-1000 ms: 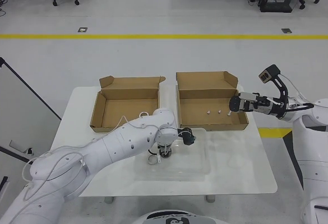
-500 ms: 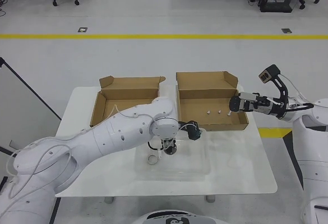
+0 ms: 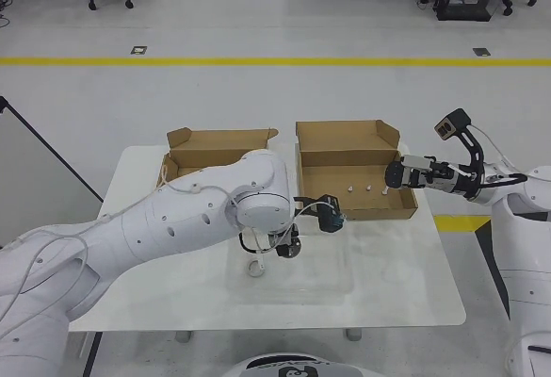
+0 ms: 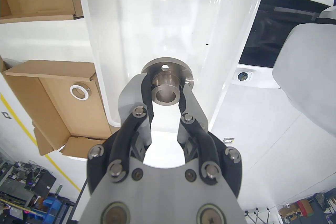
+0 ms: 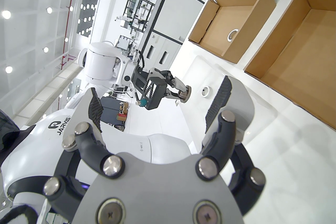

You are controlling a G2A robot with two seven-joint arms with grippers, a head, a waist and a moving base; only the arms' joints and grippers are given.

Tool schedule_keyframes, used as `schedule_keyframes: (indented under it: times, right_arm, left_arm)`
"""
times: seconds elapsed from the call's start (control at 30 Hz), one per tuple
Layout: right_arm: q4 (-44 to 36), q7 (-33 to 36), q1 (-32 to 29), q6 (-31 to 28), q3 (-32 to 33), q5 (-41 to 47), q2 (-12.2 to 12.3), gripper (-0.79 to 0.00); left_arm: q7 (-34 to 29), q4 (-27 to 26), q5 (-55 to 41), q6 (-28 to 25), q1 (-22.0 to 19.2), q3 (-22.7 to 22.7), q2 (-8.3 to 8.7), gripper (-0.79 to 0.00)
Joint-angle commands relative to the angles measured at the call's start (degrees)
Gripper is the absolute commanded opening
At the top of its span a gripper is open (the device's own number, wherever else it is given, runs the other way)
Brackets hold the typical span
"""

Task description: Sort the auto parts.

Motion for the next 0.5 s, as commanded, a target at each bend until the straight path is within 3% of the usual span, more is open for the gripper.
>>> schedule_keyframes:
  times: [0.0,0.3,0.47]
  right_arm:
    - [0.0,0.0,0.0,0.0,0.0,0.0,0.0,0.000]
    - [0.0,0.0,0.0,0.0,0.0,0.0,0.0,0.000]
    - [0.0,0.0,0.0,0.0,0.0,0.0,0.0,0.000]
  left_arm:
    - [0.0,0.0,0.1,0.0,0.0,0.0,0.01,-0.785]
    - [0.8,0.0,-0.2,0.1,0.3,-0.2,0.02,-0.785]
    - [6.8,0.7,-3.8,0.0,1.6,-5.6,1.37,-0.785]
